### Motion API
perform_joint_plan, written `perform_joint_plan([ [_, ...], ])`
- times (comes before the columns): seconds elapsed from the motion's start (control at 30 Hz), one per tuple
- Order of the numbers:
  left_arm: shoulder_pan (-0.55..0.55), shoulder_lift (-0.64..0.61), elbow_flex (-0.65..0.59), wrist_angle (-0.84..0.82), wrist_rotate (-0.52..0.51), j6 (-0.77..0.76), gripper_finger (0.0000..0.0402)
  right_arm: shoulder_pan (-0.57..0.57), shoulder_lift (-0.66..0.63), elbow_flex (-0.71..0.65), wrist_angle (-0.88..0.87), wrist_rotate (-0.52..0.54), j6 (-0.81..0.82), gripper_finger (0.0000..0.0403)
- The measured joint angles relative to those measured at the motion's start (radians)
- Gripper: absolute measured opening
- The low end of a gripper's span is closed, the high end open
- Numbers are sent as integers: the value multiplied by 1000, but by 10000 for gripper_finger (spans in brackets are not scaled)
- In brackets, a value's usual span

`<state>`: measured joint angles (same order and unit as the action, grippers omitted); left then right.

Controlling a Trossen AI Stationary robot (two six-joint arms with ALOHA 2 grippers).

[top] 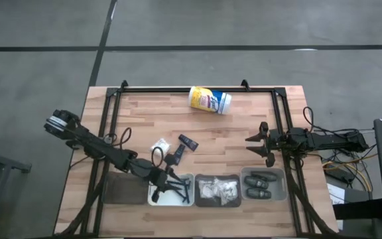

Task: Pick & Place Travel size toiletries
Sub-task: Put the dark blue shave cream into the left black bin

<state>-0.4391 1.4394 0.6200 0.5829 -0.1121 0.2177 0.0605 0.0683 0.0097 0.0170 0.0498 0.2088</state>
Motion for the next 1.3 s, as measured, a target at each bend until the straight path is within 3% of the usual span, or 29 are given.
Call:
perform_joint_plan([
  [0.33,109,-4,-1,-11,116,-59,126,0,0,0,0,0,0,195],
  [0.6,179,-6,-1,-15,131,-101,126,0,0,0,0,0,0,200],
  [1.3,347,-6,1,-15,181,-277,126,0,0,0,0,0,0,139],
])
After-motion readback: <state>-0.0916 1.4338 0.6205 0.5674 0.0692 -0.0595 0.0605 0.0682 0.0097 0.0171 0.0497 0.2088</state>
